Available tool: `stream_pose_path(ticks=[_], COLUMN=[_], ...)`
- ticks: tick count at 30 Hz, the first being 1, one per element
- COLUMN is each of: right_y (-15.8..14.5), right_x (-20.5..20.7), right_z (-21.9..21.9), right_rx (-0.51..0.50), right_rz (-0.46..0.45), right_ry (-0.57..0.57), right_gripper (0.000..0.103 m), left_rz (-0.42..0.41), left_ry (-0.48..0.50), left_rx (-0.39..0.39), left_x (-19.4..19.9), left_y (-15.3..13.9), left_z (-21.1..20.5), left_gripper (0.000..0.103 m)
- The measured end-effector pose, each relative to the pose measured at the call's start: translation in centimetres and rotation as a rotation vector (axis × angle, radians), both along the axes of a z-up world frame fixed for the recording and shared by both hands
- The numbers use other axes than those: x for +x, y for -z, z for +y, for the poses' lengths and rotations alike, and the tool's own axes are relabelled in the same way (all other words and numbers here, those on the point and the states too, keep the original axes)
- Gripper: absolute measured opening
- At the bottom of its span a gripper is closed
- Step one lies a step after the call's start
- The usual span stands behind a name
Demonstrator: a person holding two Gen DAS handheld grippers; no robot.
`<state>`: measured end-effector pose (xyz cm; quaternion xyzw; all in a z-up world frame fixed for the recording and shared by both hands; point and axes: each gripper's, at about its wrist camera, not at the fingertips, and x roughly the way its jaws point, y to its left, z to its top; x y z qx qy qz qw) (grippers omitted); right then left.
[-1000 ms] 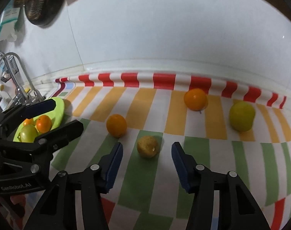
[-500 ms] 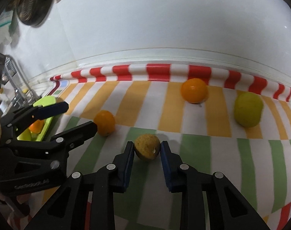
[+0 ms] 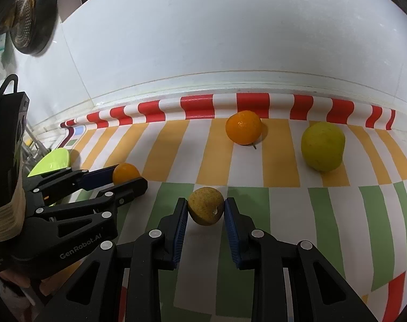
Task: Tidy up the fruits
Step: 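Grasp the brown fruit with the right gripper while the left grasps an orange, then carry the orange and brown fruit over the green plate and open both grippers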
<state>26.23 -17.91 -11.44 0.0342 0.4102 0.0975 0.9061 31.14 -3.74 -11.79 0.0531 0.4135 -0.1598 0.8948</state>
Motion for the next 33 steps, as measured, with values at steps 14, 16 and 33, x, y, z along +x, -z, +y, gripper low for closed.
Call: stream_pose_path(ticks=[14,16,33], right_y=[-3.9,-4.6,-9.1], right_x=[-4.2,-5.1,-10.5], right_z=[0.8,1.2,6.2], right_rx=[0.012,0.015,0.023], right_rz=[-0.073,-0.085,-0.183], right_ry=[0.000,-0.003,-0.082], right_gripper=[0.029,0.029,0.029], left_rz=[-0.080,-0.098,-0.194], left_ry=[-0.012,-0.012,-0.085], left_rx=[-0.018,-0.037,-0.070], left_x=[-5.2,-6.2,-12.7], left_y=[-4.4,-5.3,-9.7], left_z=[1.5,1.9,6.8], left_gripper=[0.036,0.036,0.036])
